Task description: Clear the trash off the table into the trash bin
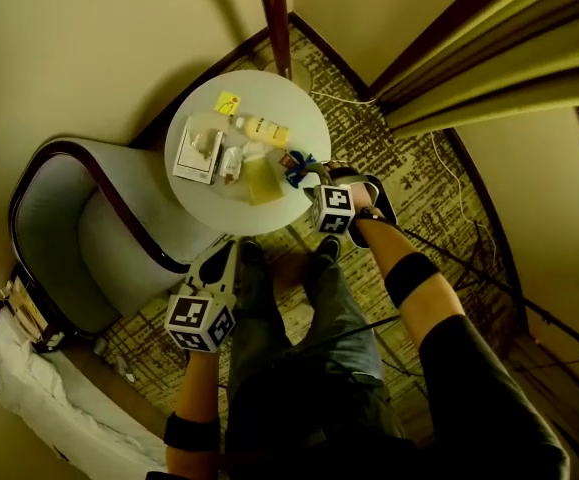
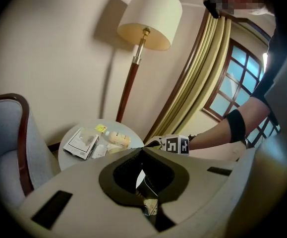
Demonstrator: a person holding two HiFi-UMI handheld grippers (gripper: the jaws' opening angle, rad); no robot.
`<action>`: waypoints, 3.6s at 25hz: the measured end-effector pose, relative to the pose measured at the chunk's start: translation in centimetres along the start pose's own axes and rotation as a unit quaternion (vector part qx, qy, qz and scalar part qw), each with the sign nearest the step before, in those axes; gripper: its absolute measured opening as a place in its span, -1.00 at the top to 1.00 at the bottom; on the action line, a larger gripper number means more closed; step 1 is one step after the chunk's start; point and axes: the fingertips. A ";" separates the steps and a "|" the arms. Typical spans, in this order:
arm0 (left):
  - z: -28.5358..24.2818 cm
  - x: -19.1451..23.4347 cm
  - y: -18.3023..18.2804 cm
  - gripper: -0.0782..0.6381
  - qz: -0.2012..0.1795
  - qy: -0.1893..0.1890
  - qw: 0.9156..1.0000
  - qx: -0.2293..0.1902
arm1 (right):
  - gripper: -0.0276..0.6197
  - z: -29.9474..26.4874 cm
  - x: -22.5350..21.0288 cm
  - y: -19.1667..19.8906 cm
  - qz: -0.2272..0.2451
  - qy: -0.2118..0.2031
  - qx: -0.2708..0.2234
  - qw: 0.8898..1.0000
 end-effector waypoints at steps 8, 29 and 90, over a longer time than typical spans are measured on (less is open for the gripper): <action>-1.2 1.4 2.3 0.78 0.030 -0.025 0.999 0.005 | 0.20 -3.9 -0.1 0.9 0.091 -0.037 0.029 0.995; -1.9 2.5 3.2 0.78 0.035 -0.034 0.999 0.014 | 0.82 -5.4 -0.3 1.1 0.040 -0.036 0.022 0.998; -20.2 -26.4 19.5 0.78 -0.356 0.314 0.869 0.139 | 0.82 7.7 17.7 24.7 -0.656 0.269 -0.181 0.681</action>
Point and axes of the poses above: the fingertips, and each gripper's own axes: z backward along the fingers, x to its left, y out of its underside, and after that the axes turned 8 degrees about -y, right-handed
